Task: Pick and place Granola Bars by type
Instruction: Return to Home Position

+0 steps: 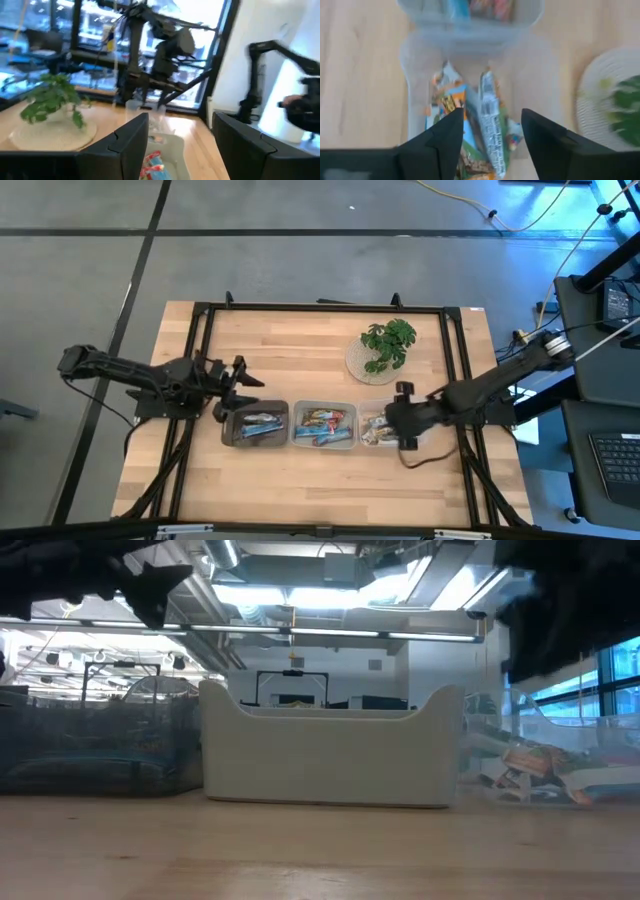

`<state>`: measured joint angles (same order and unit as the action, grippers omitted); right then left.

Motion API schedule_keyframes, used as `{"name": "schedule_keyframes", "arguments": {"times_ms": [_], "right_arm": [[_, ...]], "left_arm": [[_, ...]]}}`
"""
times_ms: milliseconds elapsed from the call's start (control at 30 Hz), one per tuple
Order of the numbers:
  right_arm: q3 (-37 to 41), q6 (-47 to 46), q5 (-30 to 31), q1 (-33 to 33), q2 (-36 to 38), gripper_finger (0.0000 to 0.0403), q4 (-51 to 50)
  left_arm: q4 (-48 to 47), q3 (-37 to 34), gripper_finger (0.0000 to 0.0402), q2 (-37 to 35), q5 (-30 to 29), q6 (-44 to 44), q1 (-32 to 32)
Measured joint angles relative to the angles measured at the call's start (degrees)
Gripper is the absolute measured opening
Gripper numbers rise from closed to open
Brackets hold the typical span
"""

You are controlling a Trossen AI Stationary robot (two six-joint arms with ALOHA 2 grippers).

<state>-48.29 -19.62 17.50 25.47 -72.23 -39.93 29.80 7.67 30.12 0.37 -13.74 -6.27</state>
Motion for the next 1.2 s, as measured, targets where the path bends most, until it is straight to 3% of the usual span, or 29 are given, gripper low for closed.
{"name": "schedule_keyframes", "arguments": {"times_ms": [167,433,600,833,1200], "right_arm": [[2.7,-4.4,9.2,4.8,11.1,0.0206,1.0],[20.3,-8.6,18.8,10.9,30.8,0.0206,14.0],[27.9,-5.4,20.2,11.0,41.2,0.0206,20.2],[31.0,-0.9,20.6,11.0,53.2,0.0206,20.6],[36.2,6.8,18.3,11.0,67.5,0.0206,20.4]], "left_arm": [[0.0,-3.5,0.0212,-6.3,1.6,0.8,2.9],[-7.5,-7.2,0.0212,-11.7,-2.5,-1.6,7.4],[-7.9,-7.2,0.0212,-12.9,-1.9,-0.6,9.2],[-9.0,-7.2,0.0212,-17.8,4.1,0.9,12.3],[-19.9,-7.2,0.0212,-30.1,4.4,1.0,17.2]]}}
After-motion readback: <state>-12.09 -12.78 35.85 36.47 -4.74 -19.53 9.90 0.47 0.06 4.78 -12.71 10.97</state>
